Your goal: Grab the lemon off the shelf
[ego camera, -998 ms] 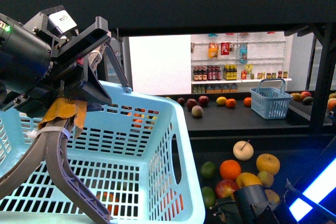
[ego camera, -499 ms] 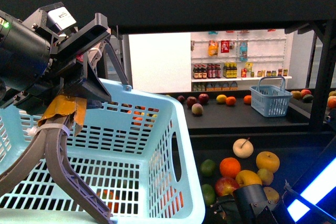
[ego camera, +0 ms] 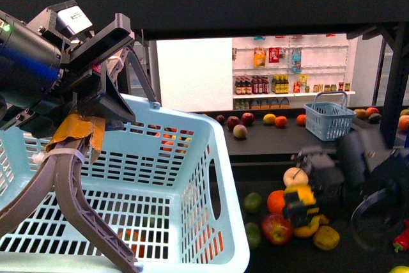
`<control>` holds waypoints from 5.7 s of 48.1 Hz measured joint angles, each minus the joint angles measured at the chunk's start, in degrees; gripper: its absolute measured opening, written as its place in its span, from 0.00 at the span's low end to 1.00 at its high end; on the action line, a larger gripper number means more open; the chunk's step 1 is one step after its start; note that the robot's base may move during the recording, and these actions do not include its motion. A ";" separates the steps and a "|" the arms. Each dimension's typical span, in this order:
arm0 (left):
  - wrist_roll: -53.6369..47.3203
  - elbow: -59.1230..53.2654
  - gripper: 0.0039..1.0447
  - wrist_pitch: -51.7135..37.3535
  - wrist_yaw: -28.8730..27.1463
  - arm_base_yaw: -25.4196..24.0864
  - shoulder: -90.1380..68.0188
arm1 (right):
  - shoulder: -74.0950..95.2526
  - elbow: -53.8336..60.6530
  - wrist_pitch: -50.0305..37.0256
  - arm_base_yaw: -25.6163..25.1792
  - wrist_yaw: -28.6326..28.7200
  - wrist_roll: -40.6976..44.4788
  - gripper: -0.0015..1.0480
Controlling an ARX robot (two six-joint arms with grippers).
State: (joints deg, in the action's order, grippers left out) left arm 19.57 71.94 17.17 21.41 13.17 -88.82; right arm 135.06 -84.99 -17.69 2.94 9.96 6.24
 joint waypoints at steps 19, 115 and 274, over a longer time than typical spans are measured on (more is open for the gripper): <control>0.00 0.00 0.16 0.02 0.00 0.00 0.00 | -26.58 4.15 7.98 2.91 8.00 -1.29 0.67; -0.04 -0.13 0.16 -0.02 0.04 0.00 -0.07 | -31.43 14.64 -1.88 -3.78 2.54 -6.29 0.93; -0.20 -0.13 0.16 -0.02 -0.17 -0.02 -0.07 | 10.38 4.81 -8.11 4.48 -4.24 6.25 0.52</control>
State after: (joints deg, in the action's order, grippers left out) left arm 19.38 71.81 17.15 21.23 13.15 -88.88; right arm 145.45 -80.18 -25.80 7.42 5.72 12.49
